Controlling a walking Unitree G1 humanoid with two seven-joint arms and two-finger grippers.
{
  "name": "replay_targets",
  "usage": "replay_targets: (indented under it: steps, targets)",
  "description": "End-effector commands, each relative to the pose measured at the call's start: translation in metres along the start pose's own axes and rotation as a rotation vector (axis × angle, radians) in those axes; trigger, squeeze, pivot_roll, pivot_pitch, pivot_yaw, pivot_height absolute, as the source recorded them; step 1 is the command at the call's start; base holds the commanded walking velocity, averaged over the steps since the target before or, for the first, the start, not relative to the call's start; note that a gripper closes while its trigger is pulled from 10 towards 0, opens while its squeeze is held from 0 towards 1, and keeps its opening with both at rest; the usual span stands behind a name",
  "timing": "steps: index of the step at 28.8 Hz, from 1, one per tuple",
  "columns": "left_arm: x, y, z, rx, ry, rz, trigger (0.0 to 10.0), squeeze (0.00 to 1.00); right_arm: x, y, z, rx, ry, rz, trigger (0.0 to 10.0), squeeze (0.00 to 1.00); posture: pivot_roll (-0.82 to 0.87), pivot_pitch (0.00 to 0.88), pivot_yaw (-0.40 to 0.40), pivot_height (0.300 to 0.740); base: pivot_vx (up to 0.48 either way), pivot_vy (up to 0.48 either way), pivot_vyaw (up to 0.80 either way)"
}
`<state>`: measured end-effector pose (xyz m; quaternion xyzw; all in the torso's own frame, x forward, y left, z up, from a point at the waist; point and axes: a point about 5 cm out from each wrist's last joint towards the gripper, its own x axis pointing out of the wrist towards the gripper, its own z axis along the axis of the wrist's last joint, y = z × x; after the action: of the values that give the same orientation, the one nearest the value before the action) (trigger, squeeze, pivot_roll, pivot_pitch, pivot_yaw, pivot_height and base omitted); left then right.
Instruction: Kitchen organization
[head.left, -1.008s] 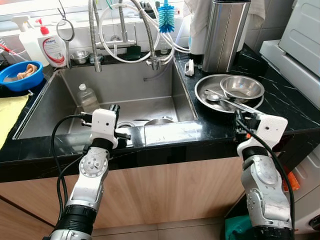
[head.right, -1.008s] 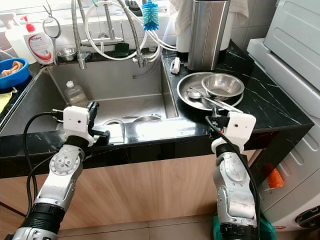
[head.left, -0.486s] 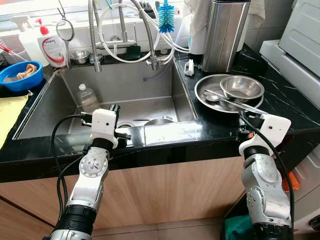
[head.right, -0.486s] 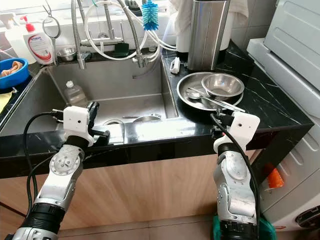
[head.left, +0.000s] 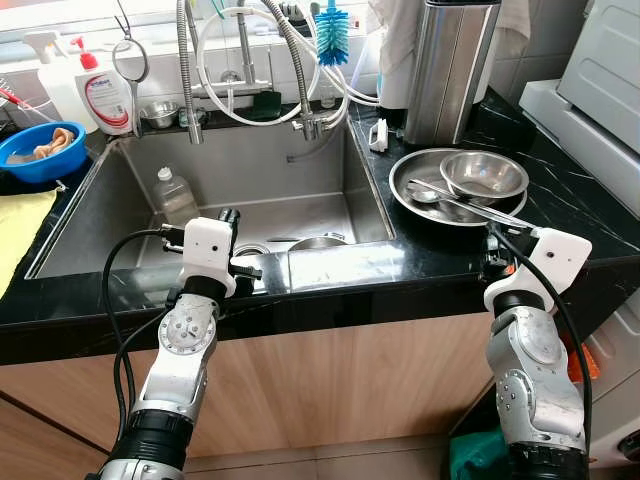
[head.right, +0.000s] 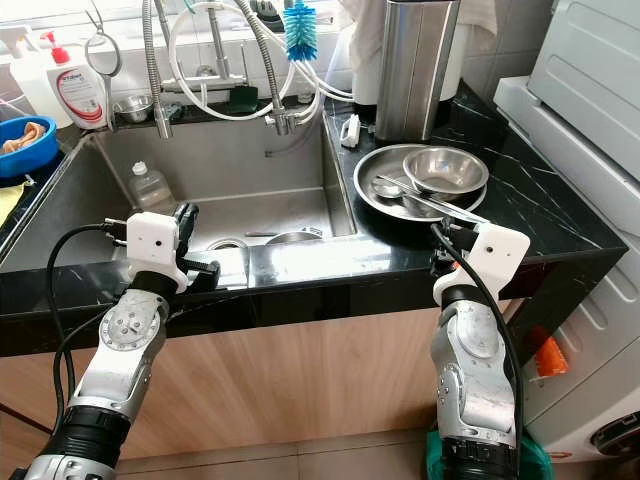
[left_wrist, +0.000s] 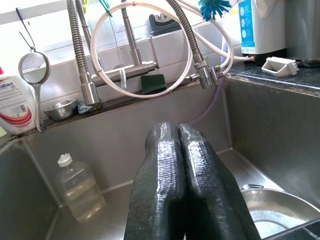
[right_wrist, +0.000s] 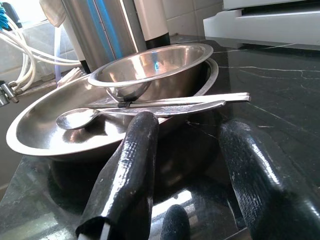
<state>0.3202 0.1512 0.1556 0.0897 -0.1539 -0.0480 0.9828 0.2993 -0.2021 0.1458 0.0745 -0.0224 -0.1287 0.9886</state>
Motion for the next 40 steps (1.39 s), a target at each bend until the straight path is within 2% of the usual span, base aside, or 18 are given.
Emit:
replay_targets:
  steps: [1, 26, 40]
  targets:
    - [-0.001, 0.004, -0.002, 0.004, 0.013, 0.011, 10.0, 0.0, 0.002, 0.005, -0.001, 0.021, 0.015, 0.02, 10.0, 0.0, -0.22, 0.0, 0.051, 0.731, 0.0, 0.0, 0.0]
    - [-0.001, 0.004, -0.002, 0.003, 0.012, 0.014, 10.0, 0.0, 0.009, 0.004, 0.01, 0.021, -0.031, 0.042, 10.0, 0.0, -0.22, 0.0, 0.05, 0.731, 0.0, 0.0, 0.0]
    - [-0.001, 0.005, -0.002, 0.007, 0.013, 0.016, 10.0, 0.0, 0.005, 0.023, 0.01, 0.023, -0.028, 0.16, 10.0, 0.0, -0.22, 0.0, 0.05, 0.731, 0.0, 0.0, 0.0]
